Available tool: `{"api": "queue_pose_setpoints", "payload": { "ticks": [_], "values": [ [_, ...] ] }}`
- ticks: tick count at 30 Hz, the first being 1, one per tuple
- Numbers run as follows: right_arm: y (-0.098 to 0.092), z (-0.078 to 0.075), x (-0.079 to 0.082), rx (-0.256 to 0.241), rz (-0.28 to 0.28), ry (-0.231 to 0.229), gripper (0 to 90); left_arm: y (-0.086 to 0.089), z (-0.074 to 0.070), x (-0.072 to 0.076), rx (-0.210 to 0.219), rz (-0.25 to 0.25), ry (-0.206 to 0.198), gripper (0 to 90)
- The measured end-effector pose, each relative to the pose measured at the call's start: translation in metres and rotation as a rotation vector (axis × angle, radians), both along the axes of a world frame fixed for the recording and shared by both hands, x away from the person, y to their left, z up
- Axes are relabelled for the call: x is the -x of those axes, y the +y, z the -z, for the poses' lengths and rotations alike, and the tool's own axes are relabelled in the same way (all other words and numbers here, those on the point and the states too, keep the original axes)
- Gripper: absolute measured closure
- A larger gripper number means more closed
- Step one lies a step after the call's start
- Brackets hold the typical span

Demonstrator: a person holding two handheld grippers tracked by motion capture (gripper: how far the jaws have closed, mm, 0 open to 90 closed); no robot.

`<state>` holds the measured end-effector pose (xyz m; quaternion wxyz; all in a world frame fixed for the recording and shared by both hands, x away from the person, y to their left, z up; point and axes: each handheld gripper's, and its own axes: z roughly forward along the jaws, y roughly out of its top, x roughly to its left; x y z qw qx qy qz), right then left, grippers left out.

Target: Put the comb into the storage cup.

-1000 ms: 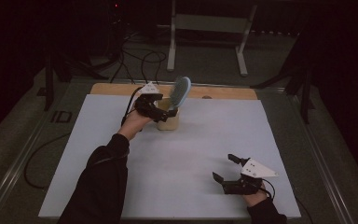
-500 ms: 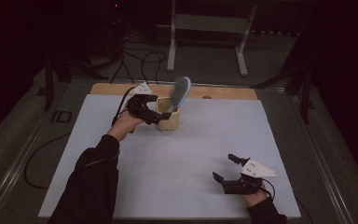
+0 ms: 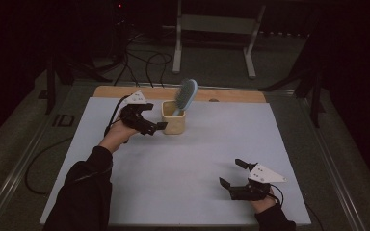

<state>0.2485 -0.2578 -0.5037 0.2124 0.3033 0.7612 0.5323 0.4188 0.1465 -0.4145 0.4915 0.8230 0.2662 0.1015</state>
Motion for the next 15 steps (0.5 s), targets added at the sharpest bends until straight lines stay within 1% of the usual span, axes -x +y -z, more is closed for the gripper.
{"api": "queue_pose_setpoints", "payload": {
  "ticks": [5,7,9,15],
  "values": [
    [0.001,0.000,-0.001,0.005,-0.003,-0.003,9.9,0.010,0.003,0.008,-0.002,-0.007,0.002,0.0],
    [0.001,0.000,-0.001,0.005,-0.003,-0.002,9.9,0.013,0.005,0.012,-0.007,-0.008,-0.004,0.0],
    [0.001,0.001,-0.001,0.004,-0.002,-0.001,9.8,0.018,0.008,0.015,-0.007,-0.010,0.001,0.0],
    [0.001,0.000,-0.001,0.005,-0.002,-0.002,9.9,0.033,0.014,0.026,-0.029,-0.024,0.011,0.0]
  ]
}}
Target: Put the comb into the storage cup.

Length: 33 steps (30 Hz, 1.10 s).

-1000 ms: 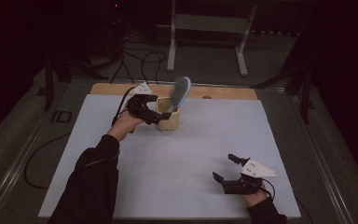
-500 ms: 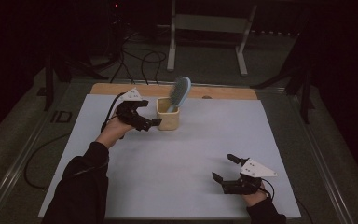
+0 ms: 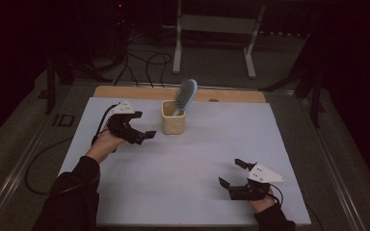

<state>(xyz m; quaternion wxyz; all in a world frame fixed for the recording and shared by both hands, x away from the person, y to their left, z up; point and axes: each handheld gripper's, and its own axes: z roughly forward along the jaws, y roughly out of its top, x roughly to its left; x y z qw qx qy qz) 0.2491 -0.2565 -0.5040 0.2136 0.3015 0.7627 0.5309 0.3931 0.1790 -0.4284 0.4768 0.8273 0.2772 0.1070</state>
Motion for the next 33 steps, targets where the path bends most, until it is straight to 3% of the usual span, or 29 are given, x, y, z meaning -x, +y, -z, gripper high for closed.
{"api": "queue_pose_setpoints", "payload": {
  "ticks": [8,17,33],
  "values": [
    [0.000,0.000,0.000,0.004,0.001,-0.002,9.9,0.025,0.006,0.014,0.008,-0.046,0.009,0.0],
    [0.000,0.000,0.000,0.008,0.002,-0.004,9.9,0.044,0.012,0.037,-0.027,-0.057,0.016,0.0],
    [0.001,-0.001,0.000,0.012,0.006,-0.005,9.9,0.075,0.031,0.084,-0.014,-0.079,0.034,0.0]
  ]
}}
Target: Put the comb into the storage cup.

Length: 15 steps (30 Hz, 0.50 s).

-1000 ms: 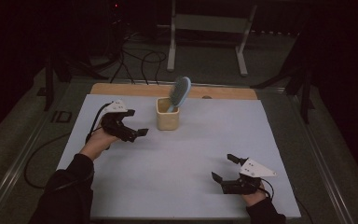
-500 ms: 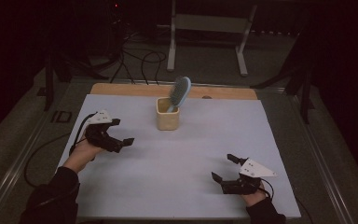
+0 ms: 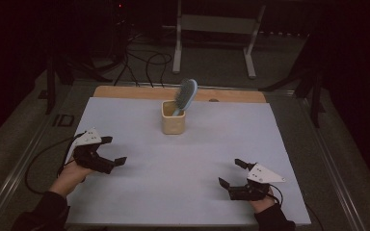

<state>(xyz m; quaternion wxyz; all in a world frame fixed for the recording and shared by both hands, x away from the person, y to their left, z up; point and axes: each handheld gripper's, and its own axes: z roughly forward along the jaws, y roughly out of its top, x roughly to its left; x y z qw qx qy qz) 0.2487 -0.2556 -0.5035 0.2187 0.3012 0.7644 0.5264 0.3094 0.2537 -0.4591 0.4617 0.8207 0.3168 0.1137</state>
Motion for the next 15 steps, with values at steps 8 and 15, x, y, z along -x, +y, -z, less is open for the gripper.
{"api": "queue_pose_setpoints", "payload": {
  "ticks": [8,15],
  "values": [
    [0.001,0.001,0.000,0.005,0.000,0.003,9.9,0.007,0.011,0.026,0.009,0.002,-0.005,0.0],
    [0.001,0.001,0.000,0.003,-0.002,0.003,9.9,0.008,0.020,0.042,-0.003,-0.016,-0.016,0.0]
  ]
}}
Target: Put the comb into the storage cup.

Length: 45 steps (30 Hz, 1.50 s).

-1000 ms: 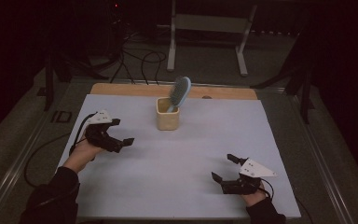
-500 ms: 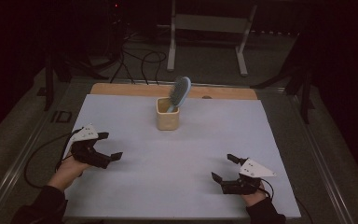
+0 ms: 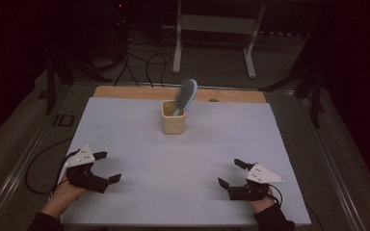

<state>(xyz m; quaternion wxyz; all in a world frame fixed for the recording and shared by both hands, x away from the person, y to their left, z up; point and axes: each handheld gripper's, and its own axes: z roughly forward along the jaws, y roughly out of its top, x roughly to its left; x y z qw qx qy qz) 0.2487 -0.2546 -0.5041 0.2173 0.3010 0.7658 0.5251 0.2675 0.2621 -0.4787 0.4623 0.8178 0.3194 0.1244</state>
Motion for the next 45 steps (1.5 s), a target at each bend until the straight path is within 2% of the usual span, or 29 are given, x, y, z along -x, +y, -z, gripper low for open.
{"api": "queue_pose_setpoints", "payload": {
  "ticks": [5,12,15,18,19,21,24,28,34,40,45],
  "values": [
    [-0.001,0.000,0.001,0.000,0.002,-0.001,9.9,0.002,0.009,0.009,-0.029,-0.028,0.003,0.0],
    [0.000,0.000,0.000,0.000,0.000,0.000,9.9,0.007,0.019,0.024,-0.025,-0.047,0.014,0.0],
    [0.000,0.000,0.001,0.001,0.000,0.000,9.9,0.007,0.024,0.033,-0.058,-0.091,-0.006,0.0],
    [0.000,0.000,0.001,0.001,0.000,0.001,9.9,0.010,0.027,0.040,-0.021,-0.114,-0.010,0.0],
    [0.000,0.000,0.001,0.003,-0.001,0.003,9.9,0.010,0.028,0.041,-0.027,-0.121,-0.007,0.0],
    [0.000,0.000,0.000,0.002,-0.002,0.000,9.9,0.010,0.031,0.042,-0.039,-0.128,-0.014,0.0],
    [0.000,0.000,0.001,0.008,-0.006,-0.001,9.9,0.010,0.032,0.041,-0.035,-0.121,-0.008,0.0],
    [-0.001,0.001,0.000,0.003,-0.004,0.000,9.9,0.008,0.031,0.041,-0.011,-0.129,-0.017,0.0],
    [-0.001,0.001,0.000,0.007,-0.002,0.003,9.9,0.007,0.033,0.041,-0.036,-0.132,-0.025,0.0],
    [0.001,0.002,0.001,0.017,-0.011,0.003,9.9,0.008,0.033,0.041,-0.038,-0.139,-0.026,0.0],
    [0.001,0.002,0.000,0.016,-0.012,0.003,9.9,0.007,0.033,0.041,-0.027,-0.122,-0.022,0.0]
  ]
}}
